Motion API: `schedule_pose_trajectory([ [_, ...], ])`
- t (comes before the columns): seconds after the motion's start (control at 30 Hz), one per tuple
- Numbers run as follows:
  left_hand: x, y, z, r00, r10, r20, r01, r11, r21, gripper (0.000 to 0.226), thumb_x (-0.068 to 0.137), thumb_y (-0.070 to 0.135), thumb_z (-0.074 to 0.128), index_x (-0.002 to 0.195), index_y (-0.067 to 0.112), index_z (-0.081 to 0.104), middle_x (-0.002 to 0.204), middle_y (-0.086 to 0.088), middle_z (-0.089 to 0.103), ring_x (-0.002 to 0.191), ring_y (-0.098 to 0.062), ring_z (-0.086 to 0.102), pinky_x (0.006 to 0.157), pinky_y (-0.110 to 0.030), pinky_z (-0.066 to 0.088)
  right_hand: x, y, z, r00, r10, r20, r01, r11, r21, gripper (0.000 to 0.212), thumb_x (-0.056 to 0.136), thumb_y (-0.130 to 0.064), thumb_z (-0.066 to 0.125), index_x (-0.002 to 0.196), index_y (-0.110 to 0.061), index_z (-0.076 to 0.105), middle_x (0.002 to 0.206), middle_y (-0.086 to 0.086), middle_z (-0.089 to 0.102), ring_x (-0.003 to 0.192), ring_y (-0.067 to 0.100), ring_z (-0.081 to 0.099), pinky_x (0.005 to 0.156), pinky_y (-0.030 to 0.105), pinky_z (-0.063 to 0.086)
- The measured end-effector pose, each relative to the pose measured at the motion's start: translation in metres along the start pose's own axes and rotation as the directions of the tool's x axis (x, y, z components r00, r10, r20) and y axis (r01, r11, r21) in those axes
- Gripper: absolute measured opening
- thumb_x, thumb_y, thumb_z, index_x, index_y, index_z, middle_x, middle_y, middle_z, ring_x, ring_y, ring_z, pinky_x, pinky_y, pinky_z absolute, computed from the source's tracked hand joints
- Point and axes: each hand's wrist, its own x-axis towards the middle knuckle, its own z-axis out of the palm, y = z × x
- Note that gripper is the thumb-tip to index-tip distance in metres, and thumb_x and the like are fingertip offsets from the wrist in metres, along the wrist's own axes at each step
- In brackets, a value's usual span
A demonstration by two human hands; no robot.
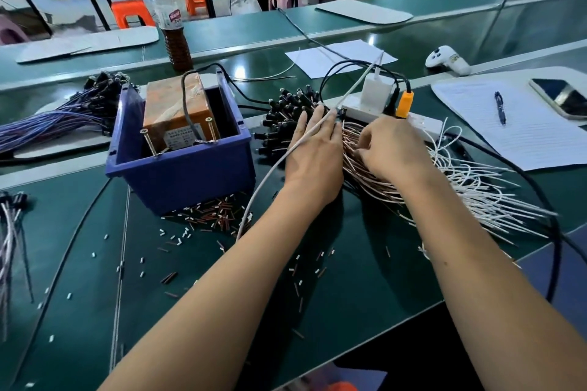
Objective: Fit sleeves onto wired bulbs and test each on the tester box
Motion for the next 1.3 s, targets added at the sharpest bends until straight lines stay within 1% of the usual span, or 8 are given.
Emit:
schedule_pose_trajectory([
  [0.13, -0.014, 0.002, -0.015, 0.996, 0.050, -0.070, -0.069, 0.951, -0.301, 0.080, 0.089, -0.001, 0.049, 0.164, 0.008, 0.021, 0.174, -0.010, 0.005, 0.160, -0.024, -0.007, 0.130, -0.035, 0.004, -0.007, 0.003, 0.001, 0.996, 0.029, -0.080, -0.021, 0.995, 0.099, 0.006, 0.089, -0.025, 0.082, 0.094, -0.022, 0.079, 0.099, 0.007, 0.076, 0.100, 0.029, 0.068, 0.086, 0.035, 0.054],
  [0.2, -0.027, 0.001, -0.030, 0.988, 0.100, -0.121, -0.150, 0.832, -0.534, 0.079, 0.079, -0.010, 0.049, 0.155, 0.007, 0.044, 0.166, -0.012, 0.034, 0.157, -0.025, 0.022, 0.126, -0.029, 0.016, -0.010, 0.001, -0.004, 0.982, 0.062, -0.178, -0.030, 0.984, 0.177, 0.008, 0.089, -0.019, 0.078, 0.097, -0.021, 0.079, 0.096, 0.009, 0.077, 0.096, 0.032, 0.070, 0.087, 0.038, 0.057],
  [0.33, -0.054, -0.019, -0.047, 0.966, -0.019, -0.259, -0.185, 0.652, -0.736, 0.051, 0.070, -0.005, 0.044, 0.102, 0.008, 0.081, 0.093, -0.005, 0.080, 0.091, -0.020, 0.075, 0.085, -0.033, 0.059, -0.020, -0.024, -0.018, 0.886, 0.081, -0.457, 0.078, 0.944, 0.320, 0.017, 0.088, -0.011, 0.063, 0.095, -0.018, 0.077, 0.090, 0.006, 0.077, 0.087, 0.030, 0.070, 0.082, 0.041, 0.058],
  [0.6, -0.123, -0.084, -0.067, 0.733, -0.458, -0.503, -0.130, 0.632, -0.764, 0.034, 0.060, -0.006, 0.043, 0.069, 0.009, 0.071, 0.064, 0.006, 0.069, 0.060, -0.012, 0.066, 0.056, -0.033, 0.055, -0.064, -0.138, 0.001, 0.813, -0.281, -0.510, 0.523, 0.738, 0.427, 0.011, 0.089, -0.009, 0.065, 0.095, -0.012, 0.074, 0.089, 0.002, 0.074, 0.079, 0.018, 0.067, 0.074, 0.038, 0.056],
  [0.8, -0.179, -0.159, -0.064, 0.632, -0.655, -0.414, 0.369, 0.724, -0.582, 0.026, 0.082, 0.008, 0.060, 0.059, 0.019, 0.053, 0.050, 0.006, 0.043, 0.055, -0.029, 0.045, 0.052, -0.036, 0.031, -0.111, -0.220, 0.031, 0.714, -0.530, -0.458, 0.700, 0.539, 0.468, 0.015, 0.095, -0.010, 0.064, 0.107, -0.011, 0.071, 0.099, 0.002, 0.074, 0.091, 0.023, 0.069, 0.077, 0.044, 0.056],
  [0.93, -0.209, -0.196, -0.063, 0.474, -0.765, -0.436, 0.593, 0.643, -0.484, 0.016, 0.077, 0.012, 0.053, 0.063, 0.020, 0.050, 0.056, 0.005, 0.045, 0.058, -0.025, 0.042, 0.056, -0.032, 0.028, -0.130, -0.256, 0.041, 0.670, -0.651, -0.356, 0.732, 0.499, 0.464, 0.011, 0.095, -0.015, 0.063, 0.104, -0.013, 0.069, 0.094, 0.001, 0.072, 0.087, 0.025, 0.067, 0.075, 0.044, 0.056],
  [1.1, -0.227, -0.257, -0.047, 0.385, -0.907, -0.174, 0.907, 0.406, -0.113, 0.032, 0.094, 0.029, 0.058, 0.119, 0.009, 0.059, 0.126, -0.020, 0.055, 0.121, -0.039, 0.047, 0.099, -0.045, 0.043, -0.143, -0.283, 0.054, 0.616, -0.782, -0.090, 0.741, 0.538, 0.403, 0.017, 0.097, -0.025, 0.060, 0.113, -0.022, 0.066, 0.093, 0.000, 0.071, 0.089, 0.030, 0.066, 0.077, 0.041, 0.055],
  [1.3, -0.231, -0.282, -0.029, 0.325, -0.945, -0.044, 0.943, 0.320, 0.087, 0.041, 0.102, 0.028, 0.049, 0.134, 0.003, 0.052, 0.140, -0.024, 0.047, 0.132, -0.040, 0.039, 0.104, -0.041, 0.039, -0.152, -0.292, 0.065, 0.547, -0.837, -0.002, 0.774, 0.506, 0.380, 0.020, 0.097, -0.024, 0.059, 0.116, -0.022, 0.065, 0.094, 0.000, 0.071, 0.092, 0.032, 0.066, 0.082, 0.042, 0.055],
])
